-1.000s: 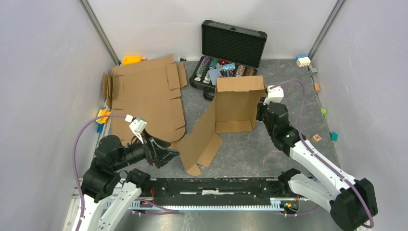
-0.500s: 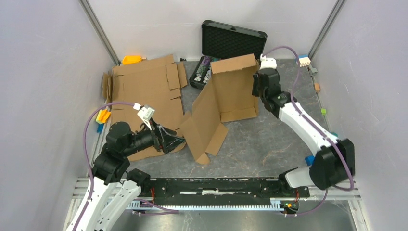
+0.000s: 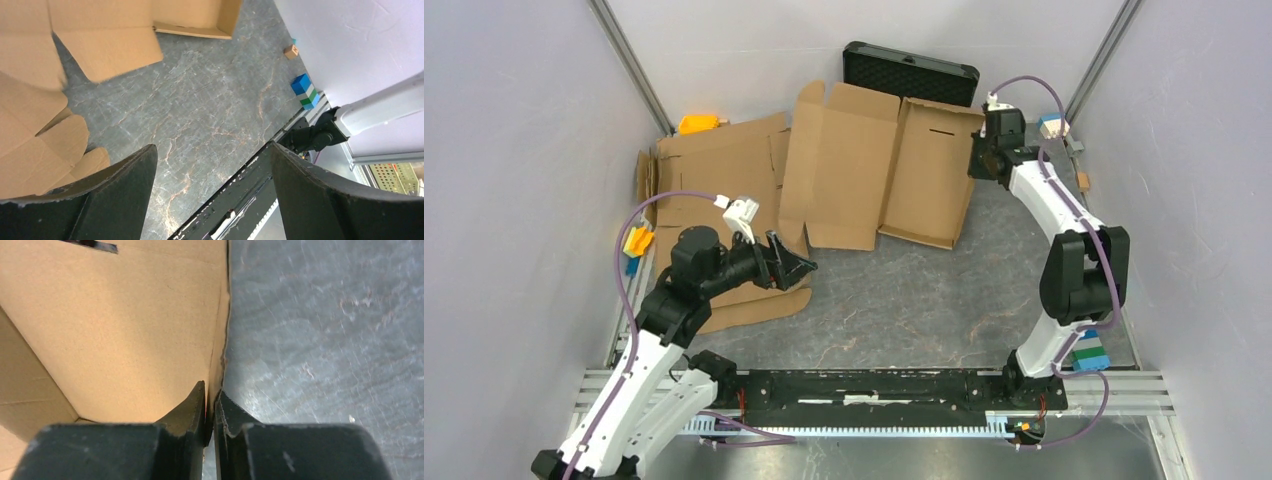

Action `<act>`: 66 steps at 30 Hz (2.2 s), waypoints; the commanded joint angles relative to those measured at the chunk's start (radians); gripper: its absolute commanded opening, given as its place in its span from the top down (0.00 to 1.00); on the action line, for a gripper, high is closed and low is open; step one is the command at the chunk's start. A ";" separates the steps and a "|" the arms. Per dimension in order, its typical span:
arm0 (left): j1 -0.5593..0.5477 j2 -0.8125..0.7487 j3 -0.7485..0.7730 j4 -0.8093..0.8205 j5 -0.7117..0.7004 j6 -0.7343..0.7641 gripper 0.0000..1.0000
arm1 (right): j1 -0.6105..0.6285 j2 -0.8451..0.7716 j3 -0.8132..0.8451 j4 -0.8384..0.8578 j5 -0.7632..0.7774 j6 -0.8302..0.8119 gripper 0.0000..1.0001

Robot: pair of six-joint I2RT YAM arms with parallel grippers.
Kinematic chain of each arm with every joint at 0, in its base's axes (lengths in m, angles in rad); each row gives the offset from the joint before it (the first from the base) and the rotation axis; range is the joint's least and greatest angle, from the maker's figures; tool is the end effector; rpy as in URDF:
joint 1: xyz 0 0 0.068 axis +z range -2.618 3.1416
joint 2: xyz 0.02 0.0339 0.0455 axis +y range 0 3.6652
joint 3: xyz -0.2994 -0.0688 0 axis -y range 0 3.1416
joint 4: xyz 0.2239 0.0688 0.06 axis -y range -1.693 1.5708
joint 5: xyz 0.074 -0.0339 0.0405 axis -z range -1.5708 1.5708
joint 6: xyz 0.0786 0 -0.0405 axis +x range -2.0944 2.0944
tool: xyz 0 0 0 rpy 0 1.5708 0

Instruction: Fold the paper box

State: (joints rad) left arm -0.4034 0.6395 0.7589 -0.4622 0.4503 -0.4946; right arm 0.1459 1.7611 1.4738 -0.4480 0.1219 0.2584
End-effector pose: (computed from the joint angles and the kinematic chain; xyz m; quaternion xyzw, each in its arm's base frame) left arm 0.1073 -0.0830 0.3298 0.0922 0.8018 -0.4082 0.4267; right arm 0.4180 0.0518 0.2996 0.0760 0.9095 0.0268 0.4079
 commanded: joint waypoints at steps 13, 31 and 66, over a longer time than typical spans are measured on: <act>-0.020 0.030 -0.139 0.151 -0.068 -0.136 0.14 | 0.092 -0.636 -0.935 0.385 -0.420 0.577 0.21; -0.487 0.325 -0.240 0.345 -0.539 -0.379 0.12 | 0.132 -0.727 -0.610 -0.102 0.181 0.110 0.02; -0.584 0.787 -0.033 0.310 -0.787 -0.756 0.68 | 0.074 -0.705 -0.673 0.128 0.052 -0.006 0.02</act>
State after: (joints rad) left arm -0.9806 1.4300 0.6762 -0.0643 -0.2684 -1.2442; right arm 0.2218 1.0924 0.7929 -0.3313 0.1520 0.2607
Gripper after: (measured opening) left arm 0.424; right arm 0.979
